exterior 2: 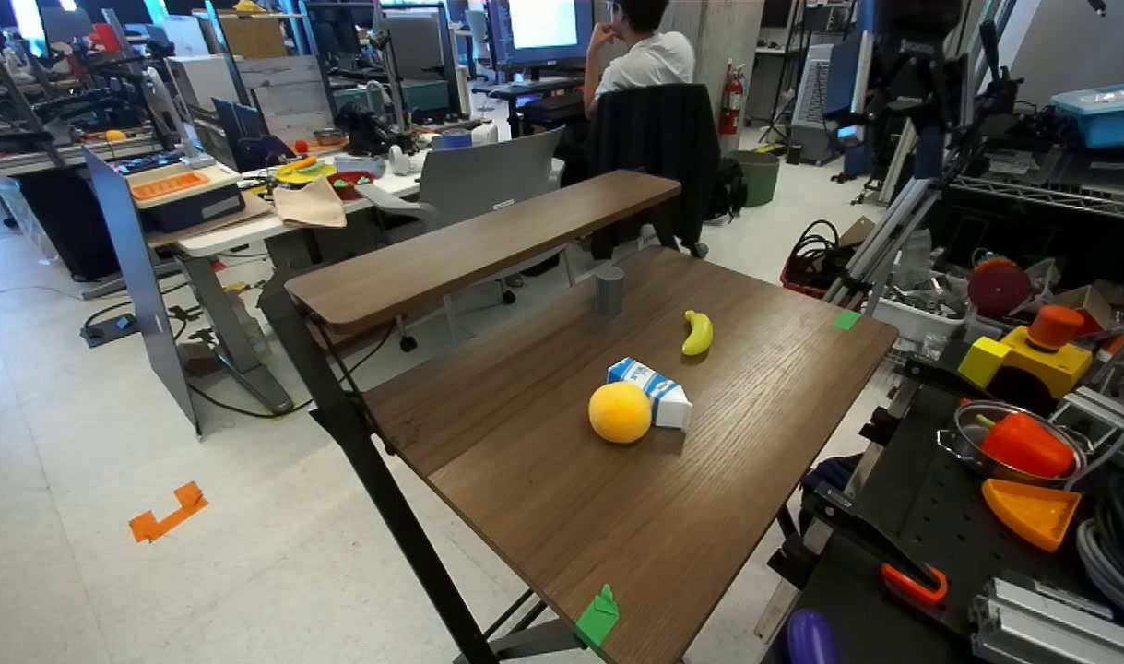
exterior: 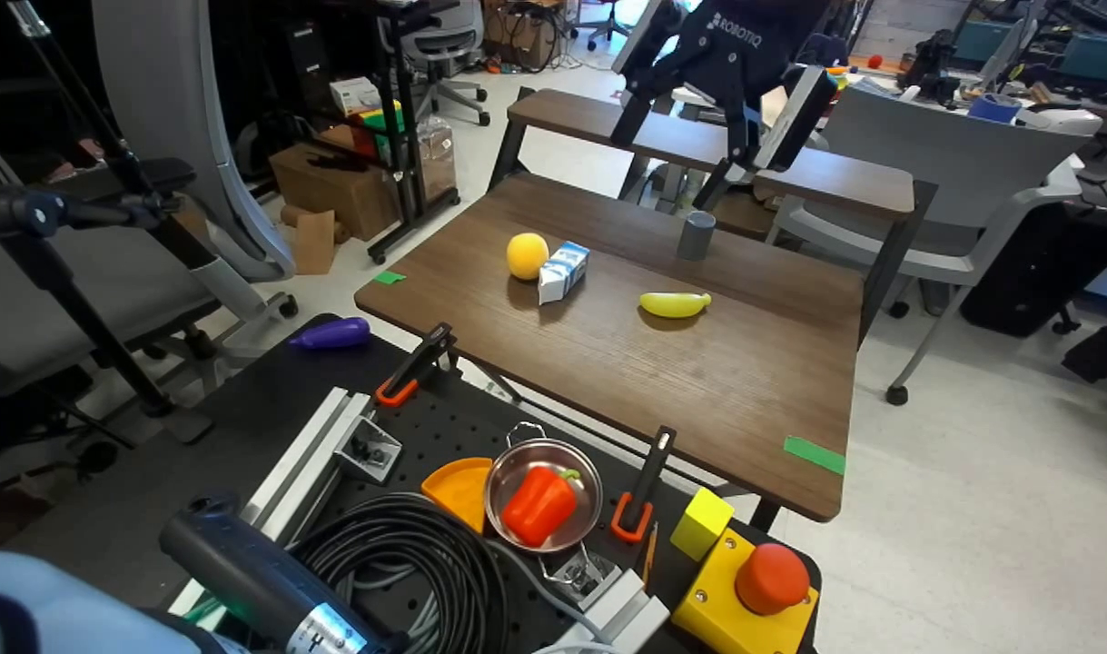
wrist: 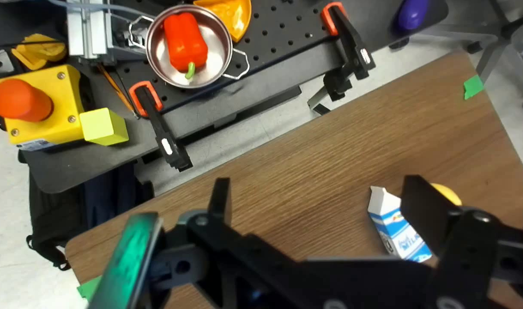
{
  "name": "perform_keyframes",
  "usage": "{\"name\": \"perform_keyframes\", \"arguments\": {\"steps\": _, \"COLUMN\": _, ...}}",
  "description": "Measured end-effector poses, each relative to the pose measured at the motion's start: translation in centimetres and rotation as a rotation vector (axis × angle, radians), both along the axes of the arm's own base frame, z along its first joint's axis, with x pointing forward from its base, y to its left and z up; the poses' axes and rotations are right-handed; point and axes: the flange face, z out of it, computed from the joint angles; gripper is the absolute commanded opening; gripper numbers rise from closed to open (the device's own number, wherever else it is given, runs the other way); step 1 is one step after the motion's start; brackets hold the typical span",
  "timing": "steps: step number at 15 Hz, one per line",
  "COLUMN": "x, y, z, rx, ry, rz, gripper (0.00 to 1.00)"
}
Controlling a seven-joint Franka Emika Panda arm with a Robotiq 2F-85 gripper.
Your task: Move the yellow banana to the left
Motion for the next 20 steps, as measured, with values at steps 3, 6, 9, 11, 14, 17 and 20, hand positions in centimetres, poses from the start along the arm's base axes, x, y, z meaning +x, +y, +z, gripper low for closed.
{"name": "perform_keyframes", "arguments": {"steps": 3, "x": 4.2, "y": -1.3, "z": -2.9, "rx": 0.006, "ry": -0.006, "rz": -0.043, "gripper": 1.00}}
{"name": "perform_keyframes", "arguments": {"steps": 6, "x": 8.3, "y": -1.5, "z": -5.8, "rx": -0.016, "ry": -0.020, "rz": -0.068, "gripper": 1.00}}
{"name": "perform_keyframes", "arguments": {"steps": 9, "x": 11.9, "y": -0.9, "z": -8.8, "rx": -0.047, "ry": -0.025, "rz": -0.097, "gripper": 1.00}}
{"name": "perform_keyframes", "arguments": {"steps": 11, "x": 13.7, "y": -0.6, "z": -10.3, "rx": -0.064, "ry": -0.017, "rz": -0.123, "gripper": 1.00}}
{"name": "perform_keyframes", "arguments": {"steps": 14, "x": 15.8, "y": -0.1, "z": -12.9, "rx": -0.096, "ry": -0.012, "rz": -0.175, "gripper": 1.00}}
{"name": "perform_keyframes", "arguments": {"steps": 17, "x": 17.1, "y": 0.5, "z": -16.0, "rx": -0.124, "ry": 0.006, "rz": -0.222, "gripper": 1.00}}
{"name": "perform_keyframes", "arguments": {"steps": 20, "x": 17.8, "y": 0.5, "z": -18.6, "rx": -0.145, "ry": 0.018, "rz": -0.262, "gripper": 1.00}}
